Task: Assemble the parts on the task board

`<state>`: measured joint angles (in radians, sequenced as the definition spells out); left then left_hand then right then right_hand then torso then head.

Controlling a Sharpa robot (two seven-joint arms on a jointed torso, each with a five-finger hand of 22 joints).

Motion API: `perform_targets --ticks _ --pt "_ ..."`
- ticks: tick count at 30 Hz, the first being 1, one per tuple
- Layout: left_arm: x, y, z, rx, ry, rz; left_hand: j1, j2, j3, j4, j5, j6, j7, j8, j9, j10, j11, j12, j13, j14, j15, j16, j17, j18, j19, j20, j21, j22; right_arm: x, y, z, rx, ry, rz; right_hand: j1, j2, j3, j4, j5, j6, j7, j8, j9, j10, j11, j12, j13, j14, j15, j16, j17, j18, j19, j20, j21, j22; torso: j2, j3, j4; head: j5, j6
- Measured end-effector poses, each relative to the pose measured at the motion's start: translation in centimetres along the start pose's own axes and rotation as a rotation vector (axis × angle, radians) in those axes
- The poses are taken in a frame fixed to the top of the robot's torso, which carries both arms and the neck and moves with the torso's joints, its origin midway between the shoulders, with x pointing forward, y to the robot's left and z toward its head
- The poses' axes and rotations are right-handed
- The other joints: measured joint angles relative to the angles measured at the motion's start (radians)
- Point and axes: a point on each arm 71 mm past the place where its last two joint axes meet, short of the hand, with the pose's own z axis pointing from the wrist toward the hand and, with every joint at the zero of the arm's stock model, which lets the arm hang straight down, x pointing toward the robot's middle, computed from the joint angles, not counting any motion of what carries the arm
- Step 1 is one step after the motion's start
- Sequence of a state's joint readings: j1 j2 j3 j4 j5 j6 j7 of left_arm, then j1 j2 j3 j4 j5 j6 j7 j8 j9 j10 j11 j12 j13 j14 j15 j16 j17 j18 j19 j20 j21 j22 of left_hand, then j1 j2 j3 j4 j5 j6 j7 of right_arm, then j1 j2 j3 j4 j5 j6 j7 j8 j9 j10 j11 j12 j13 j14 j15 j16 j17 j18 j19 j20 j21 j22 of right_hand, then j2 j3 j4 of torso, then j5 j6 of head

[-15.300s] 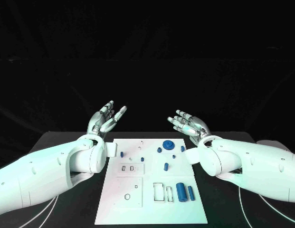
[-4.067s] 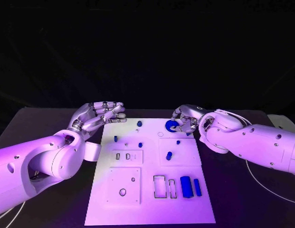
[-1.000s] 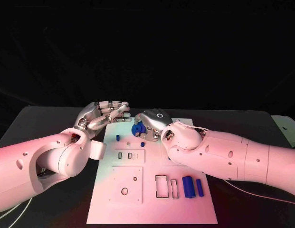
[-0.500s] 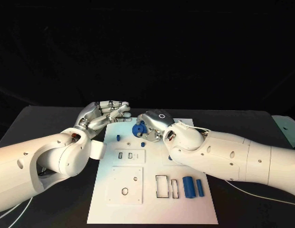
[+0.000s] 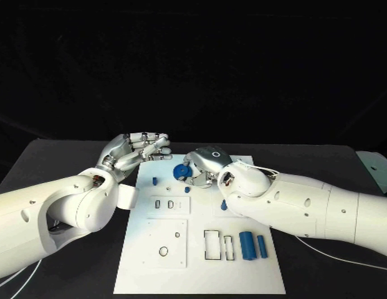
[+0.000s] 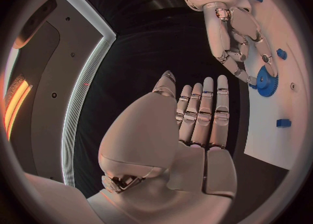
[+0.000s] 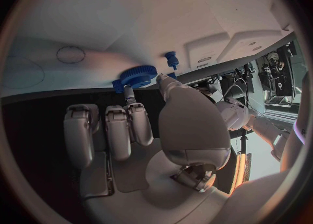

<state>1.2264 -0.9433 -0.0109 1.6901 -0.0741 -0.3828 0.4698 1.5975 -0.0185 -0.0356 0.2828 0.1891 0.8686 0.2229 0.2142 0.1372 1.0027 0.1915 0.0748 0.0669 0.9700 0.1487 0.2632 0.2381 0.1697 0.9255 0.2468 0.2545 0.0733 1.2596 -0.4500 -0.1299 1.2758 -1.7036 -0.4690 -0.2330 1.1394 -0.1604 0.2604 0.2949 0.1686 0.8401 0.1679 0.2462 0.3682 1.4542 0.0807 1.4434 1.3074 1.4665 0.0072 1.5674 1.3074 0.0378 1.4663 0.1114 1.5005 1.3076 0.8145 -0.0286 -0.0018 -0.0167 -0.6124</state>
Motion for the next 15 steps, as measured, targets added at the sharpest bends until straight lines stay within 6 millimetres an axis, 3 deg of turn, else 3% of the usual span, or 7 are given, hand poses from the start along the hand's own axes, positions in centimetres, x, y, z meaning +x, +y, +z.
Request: perform_targets --ticks 15 --pt "-0.1 0.0 -0.1 -0.001 -0.003 0.001 0.000 0.000 0.000 0.000 0.000 0.000 0.000 0.000 0.000 0.000 0.000 0.000 0.000 0.000 0.000 0.000 0.001 0.000 0.000 0.000 0.000 0.000 -0.2 -1.7 -1.1 0.029 0.021 0.016 -0.018 0.018 0.004 -0.004 0.031 0.014 -0.003 -0.001 0.000 0.000 0.000 0.000 0.000 0.000 0.000 0.000 0.000 0.000 0.000 0.000 0.009 0.000 -0.001 0.0000 0.0006 -0.003 0.003"
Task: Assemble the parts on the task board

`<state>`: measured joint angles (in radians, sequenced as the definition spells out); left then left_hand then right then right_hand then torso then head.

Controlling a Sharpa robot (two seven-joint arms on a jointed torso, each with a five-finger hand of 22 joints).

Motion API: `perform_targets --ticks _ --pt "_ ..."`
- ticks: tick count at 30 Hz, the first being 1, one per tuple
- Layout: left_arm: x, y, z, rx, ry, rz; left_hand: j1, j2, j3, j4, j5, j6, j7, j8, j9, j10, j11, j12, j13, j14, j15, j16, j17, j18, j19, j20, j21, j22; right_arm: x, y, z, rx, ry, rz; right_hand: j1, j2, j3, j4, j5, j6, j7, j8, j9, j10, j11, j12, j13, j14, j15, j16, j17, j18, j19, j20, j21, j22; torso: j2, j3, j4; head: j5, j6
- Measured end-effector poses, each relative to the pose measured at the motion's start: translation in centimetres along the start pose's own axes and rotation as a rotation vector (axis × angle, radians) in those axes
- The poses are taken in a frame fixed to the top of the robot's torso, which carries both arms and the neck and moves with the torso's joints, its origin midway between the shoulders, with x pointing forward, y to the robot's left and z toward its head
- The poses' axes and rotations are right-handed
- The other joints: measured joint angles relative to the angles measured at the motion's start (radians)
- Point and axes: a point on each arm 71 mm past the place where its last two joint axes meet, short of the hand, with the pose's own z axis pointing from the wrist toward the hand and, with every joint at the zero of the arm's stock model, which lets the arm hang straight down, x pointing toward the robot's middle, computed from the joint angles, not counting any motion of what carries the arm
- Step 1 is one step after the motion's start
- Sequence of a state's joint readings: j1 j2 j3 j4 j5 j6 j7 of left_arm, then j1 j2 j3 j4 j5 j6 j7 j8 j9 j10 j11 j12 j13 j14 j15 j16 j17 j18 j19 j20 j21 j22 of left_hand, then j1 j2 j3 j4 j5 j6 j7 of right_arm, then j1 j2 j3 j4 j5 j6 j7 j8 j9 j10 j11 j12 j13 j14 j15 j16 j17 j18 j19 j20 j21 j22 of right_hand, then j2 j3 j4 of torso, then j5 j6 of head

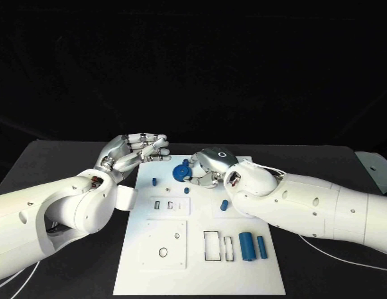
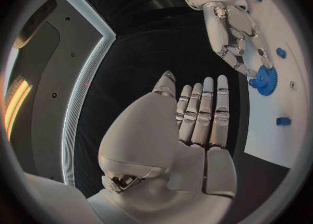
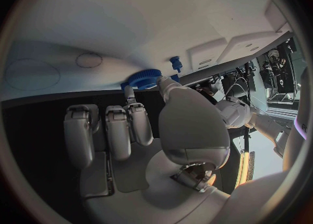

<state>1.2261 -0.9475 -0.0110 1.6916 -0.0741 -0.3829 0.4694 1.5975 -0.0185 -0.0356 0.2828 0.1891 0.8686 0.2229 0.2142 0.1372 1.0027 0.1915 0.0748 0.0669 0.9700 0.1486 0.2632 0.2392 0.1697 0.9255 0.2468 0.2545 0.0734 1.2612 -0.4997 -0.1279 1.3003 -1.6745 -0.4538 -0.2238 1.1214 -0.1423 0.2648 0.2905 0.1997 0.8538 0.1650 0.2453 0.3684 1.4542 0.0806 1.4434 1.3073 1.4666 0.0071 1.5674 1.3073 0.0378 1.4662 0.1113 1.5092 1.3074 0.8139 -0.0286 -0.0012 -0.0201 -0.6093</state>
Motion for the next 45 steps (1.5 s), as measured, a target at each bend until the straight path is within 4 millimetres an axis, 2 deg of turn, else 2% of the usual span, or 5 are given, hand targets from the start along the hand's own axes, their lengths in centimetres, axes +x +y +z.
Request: perform_targets --ticks 6,20,27,34,45 --pt "-0.3 0.0 -0.1 -0.001 -0.006 0.003 0.000 0.000 0.000 0.000 0.000 0.000 0.000 0.000 0.000 0.000 0.000 0.000 0.000 0.000 0.000 0.000 0.000 0.000 0.000 0.000 0.000 0.000 -1.6 -2.1 -2.6 0.021 -0.035 0.030 0.022 0.005 0.027 -0.007 0.019 0.012 -0.005 -0.004 0.000 0.000 0.000 0.003 0.001 0.000 0.000 0.000 0.000 -0.016 0.000 0.000 0.007 0.000 -0.002 0.0019 -0.0035 0.003 0.004" --pt "-0.8 0.0 -0.2 -0.002 -0.016 0.009 0.000 0.000 0.000 0.000 0.000 0.000 0.000 -0.004 -0.001 0.000 0.000 -0.005 0.000 0.000 0.000 0.000 0.001 0.000 0.000 0.000 0.000 -0.001 -7.2 -10.0 -9.9 0.109 -0.141 0.212 0.204 -0.048 0.123 -0.087 -0.002 0.041 -0.006 -0.010 -0.002 -0.004 -0.004 -0.009 0.001 0.000 0.000 0.000 0.001 -0.016 0.000 0.000 0.023 0.001 -0.014 0.0128 -0.0271 0.000 0.005" --pt "-0.8 0.0 -0.1 -0.002 -0.017 0.009 0.000 0.000 0.000 0.000 0.000 0.000 0.000 -0.004 -0.001 0.000 0.000 -0.005 0.000 0.000 0.000 0.000 0.001 0.000 0.000 0.000 0.000 -0.001 -6.7 -13.1 -12.1 0.140 -0.119 0.247 0.226 -0.070 0.133 -0.102 -0.006 0.042 -0.006 -0.023 -0.007 -0.004 -0.004 -0.009 0.001 0.000 0.000 0.000 0.001 -0.016 0.000 0.000 0.027 0.001 -0.021 0.0203 -0.0367 0.000 0.000" --pt "-0.8 0.1 -0.1 -0.003 -0.018 0.009 0.000 0.000 0.000 0.000 0.000 0.000 0.000 -0.004 -0.001 0.000 0.000 -0.005 0.000 0.000 0.000 0.000 0.002 0.000 0.000 0.000 0.000 -0.001 -5.3 -14.5 -12.5 0.156 -0.075 0.286 0.236 -0.080 0.131 -0.111 -0.006 0.026 0.001 -0.039 -0.013 -0.004 -0.003 -0.009 0.001 0.000 0.000 0.000 0.001 -0.016 0.000 0.000 0.030 0.001 -0.023 0.0271 -0.0393 0.004 -0.005" --pt "-0.8 0.1 0.0 -0.003 -0.017 0.008 0.000 0.000 0.000 0.000 0.000 0.000 0.000 -0.004 -0.001 0.000 0.000 -0.005 0.000 0.000 0.000 0.000 0.001 0.000 0.000 0.000 0.000 -0.001 -3.6 -14.6 -11.0 0.161 -0.026 0.326 0.241 -0.086 0.131 -0.117 -0.011 0.008 0.006 -0.052 -0.017 -0.011 0.003 -0.015 0.000 0.000 0.000 0.000 0.000 -0.016 0.000 0.000 0.030 0.000 -0.023 0.0267 -0.0381 0.002 -0.011"
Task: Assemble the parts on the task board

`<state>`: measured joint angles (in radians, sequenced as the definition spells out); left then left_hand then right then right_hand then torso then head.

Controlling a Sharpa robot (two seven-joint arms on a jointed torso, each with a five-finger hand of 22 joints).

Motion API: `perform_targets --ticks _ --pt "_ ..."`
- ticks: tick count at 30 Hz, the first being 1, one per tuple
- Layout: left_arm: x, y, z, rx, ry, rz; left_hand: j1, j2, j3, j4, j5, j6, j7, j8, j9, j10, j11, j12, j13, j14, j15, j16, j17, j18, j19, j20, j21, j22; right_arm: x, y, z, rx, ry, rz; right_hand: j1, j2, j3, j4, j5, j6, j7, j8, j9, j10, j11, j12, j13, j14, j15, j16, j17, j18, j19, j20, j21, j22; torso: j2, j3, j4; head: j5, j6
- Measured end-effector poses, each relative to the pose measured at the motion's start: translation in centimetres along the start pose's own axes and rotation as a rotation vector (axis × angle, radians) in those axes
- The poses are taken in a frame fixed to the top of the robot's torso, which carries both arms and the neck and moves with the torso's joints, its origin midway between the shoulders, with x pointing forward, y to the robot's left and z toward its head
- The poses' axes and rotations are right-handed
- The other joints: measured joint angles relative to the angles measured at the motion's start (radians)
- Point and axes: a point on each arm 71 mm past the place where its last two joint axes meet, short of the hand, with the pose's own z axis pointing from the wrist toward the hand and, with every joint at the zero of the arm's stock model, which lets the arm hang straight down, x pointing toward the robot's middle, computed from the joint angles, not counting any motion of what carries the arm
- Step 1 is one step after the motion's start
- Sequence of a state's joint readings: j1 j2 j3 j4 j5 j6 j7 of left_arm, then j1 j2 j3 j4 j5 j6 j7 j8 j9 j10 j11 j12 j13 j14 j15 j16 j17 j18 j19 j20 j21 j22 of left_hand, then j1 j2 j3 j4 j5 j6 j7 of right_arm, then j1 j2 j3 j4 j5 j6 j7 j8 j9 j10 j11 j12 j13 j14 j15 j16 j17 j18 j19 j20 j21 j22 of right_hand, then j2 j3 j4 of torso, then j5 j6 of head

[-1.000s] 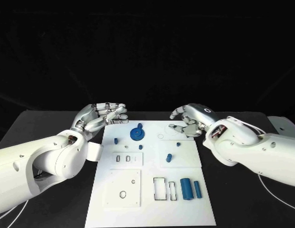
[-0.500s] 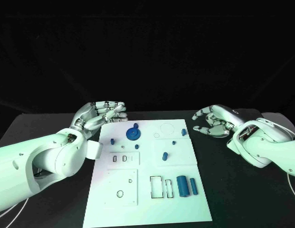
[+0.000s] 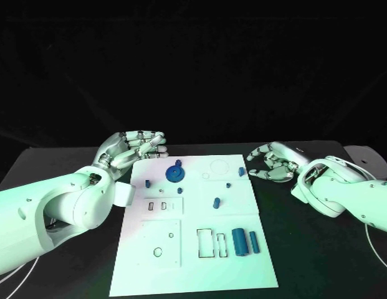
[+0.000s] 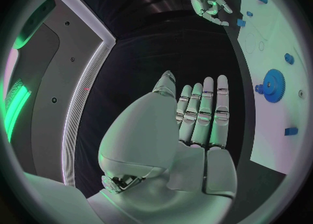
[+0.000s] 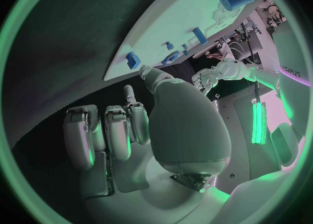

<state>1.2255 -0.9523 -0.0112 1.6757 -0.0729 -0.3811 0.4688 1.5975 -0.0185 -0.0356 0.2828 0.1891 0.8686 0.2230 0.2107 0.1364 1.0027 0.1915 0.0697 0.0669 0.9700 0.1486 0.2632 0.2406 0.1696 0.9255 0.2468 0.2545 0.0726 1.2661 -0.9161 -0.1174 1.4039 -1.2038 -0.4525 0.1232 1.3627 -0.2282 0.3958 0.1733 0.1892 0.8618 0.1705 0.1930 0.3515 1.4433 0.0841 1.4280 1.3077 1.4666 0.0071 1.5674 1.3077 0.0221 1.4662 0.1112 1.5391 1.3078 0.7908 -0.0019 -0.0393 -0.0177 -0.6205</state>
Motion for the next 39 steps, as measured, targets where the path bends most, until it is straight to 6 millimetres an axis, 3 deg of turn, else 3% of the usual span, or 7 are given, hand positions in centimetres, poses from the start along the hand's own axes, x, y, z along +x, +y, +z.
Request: perform_targets --ticks 14,39 --pt "0.1 0.0 0.1 0.000 0.002 -0.001 0.000 0.000 0.000 0.000 0.000 0.000 0.000 0.000 0.000 0.000 0.000 0.000 0.000 0.000 0.000 0.000 0.000 0.000 0.000 0.000 0.000 0.000 1.6 0.1 1.3 0.011 0.054 0.016 0.013 0.005 0.006 -0.006 0.000 -0.003 0.003 -0.005 -0.001 0.000 0.000 0.000 0.000 0.000 0.000 0.000 0.000 0.000 0.000 0.000 0.000 0.000 0.000 -0.0011 -0.0012 0.000 -0.008" --pt "0.0 0.0 0.0 -0.001 0.002 -0.002 0.000 0.000 0.000 0.000 0.000 0.000 0.000 0.000 0.000 0.000 0.000 0.000 0.000 0.000 0.000 0.000 0.000 0.000 0.000 0.000 0.000 0.000 2.4 0.2 2.3 0.021 0.077 0.013 0.017 0.009 0.011 -0.011 0.000 0.005 0.003 -0.005 0.000 0.004 0.004 0.006 0.000 -0.004 0.004 0.000 0.000 0.000 0.000 0.007 0.000 0.000 -0.001 -0.0009 -0.0019 -0.001 -0.015"
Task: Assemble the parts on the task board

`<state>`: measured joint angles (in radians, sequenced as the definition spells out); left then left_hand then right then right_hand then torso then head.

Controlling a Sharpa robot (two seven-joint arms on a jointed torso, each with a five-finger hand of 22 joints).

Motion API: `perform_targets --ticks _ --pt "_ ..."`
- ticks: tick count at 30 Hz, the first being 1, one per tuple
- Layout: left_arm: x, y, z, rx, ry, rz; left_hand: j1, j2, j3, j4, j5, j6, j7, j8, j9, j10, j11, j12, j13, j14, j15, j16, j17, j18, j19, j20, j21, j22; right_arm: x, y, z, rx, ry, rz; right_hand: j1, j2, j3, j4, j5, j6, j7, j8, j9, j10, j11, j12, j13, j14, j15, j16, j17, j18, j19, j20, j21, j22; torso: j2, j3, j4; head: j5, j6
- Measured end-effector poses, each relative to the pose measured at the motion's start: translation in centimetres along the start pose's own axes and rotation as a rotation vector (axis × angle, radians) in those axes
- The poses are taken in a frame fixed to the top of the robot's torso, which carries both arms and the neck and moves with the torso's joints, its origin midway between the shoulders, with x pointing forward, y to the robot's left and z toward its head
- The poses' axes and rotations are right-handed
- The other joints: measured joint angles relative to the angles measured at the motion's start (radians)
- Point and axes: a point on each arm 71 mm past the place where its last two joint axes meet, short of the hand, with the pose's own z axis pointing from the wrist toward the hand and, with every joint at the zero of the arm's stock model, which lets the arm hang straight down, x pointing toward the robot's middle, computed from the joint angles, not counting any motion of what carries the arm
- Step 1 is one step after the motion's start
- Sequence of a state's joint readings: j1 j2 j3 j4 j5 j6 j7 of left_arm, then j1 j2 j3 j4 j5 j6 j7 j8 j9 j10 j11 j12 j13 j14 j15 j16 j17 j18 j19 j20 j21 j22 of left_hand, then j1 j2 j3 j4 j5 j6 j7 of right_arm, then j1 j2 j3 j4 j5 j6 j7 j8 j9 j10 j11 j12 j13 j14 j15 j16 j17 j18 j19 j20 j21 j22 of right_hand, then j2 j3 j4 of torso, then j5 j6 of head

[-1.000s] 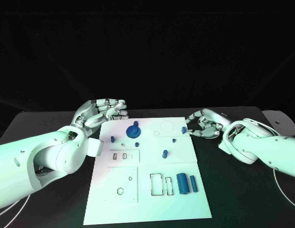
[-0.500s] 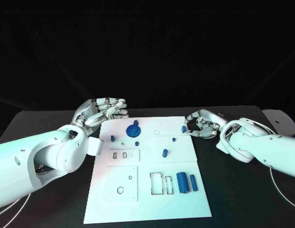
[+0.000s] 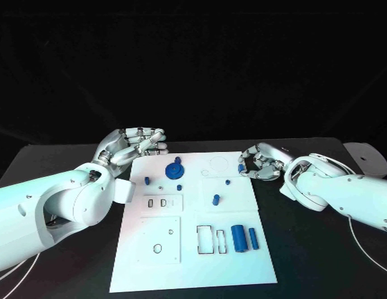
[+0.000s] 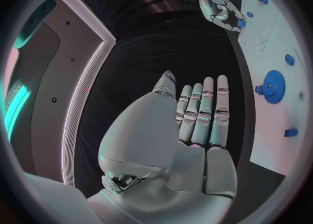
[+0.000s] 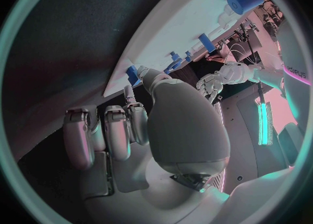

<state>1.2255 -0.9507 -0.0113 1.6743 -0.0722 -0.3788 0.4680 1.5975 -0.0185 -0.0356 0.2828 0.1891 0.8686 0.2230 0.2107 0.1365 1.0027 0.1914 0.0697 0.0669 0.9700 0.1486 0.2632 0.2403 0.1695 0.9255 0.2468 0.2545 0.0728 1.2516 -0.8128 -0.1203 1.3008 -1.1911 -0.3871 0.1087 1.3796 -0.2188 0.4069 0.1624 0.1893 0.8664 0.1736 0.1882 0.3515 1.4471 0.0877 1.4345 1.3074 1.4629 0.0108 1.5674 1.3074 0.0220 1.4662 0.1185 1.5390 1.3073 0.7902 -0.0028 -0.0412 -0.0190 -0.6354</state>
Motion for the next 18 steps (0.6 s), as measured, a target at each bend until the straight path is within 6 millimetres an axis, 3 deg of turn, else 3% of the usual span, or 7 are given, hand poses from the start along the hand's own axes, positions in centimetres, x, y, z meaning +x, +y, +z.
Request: perform_targets --ticks 8,18 --pt "0.01 0.00 0.00 0.000 0.000 0.000 0.000 0.000 0.000 0.000 0.000 0.000 0.000 0.000 0.000 0.000 0.000 0.000 0.000 0.000 0.000 0.000 0.000 0.000 0.000 0.000 0.000 0.000 0.18 0.17 0.23 0.000 0.006 0.001 -0.002 0.010 0.010 0.001 0.000 0.031 -0.002 0.011 0.005 0.004 -0.004 0.009 0.000 0.000 0.000 0.000 0.000 0.000 0.000 0.000 0.000 0.000 0.000 0.0000 0.0000 0.002 -0.002" --pt "0.01 0.01 0.00 -0.001 0.000 0.000 0.000 0.000 0.000 0.000 0.000 0.000 0.000 0.000 0.000 0.000 0.000 0.000 0.000 0.000 0.000 -0.004 0.004 0.000 0.000 0.000 -0.004 0.000 0.31 0.24 0.38 0.002 0.012 0.001 -0.006 0.025 0.024 -0.007 -0.004 0.091 -0.027 0.048 0.021 0.014 -0.015 0.014 0.000 0.004 -0.004 0.000 0.000 0.000 0.000 0.000 0.000 0.001 0.000 0.0005 0.0001 0.002 -0.003"
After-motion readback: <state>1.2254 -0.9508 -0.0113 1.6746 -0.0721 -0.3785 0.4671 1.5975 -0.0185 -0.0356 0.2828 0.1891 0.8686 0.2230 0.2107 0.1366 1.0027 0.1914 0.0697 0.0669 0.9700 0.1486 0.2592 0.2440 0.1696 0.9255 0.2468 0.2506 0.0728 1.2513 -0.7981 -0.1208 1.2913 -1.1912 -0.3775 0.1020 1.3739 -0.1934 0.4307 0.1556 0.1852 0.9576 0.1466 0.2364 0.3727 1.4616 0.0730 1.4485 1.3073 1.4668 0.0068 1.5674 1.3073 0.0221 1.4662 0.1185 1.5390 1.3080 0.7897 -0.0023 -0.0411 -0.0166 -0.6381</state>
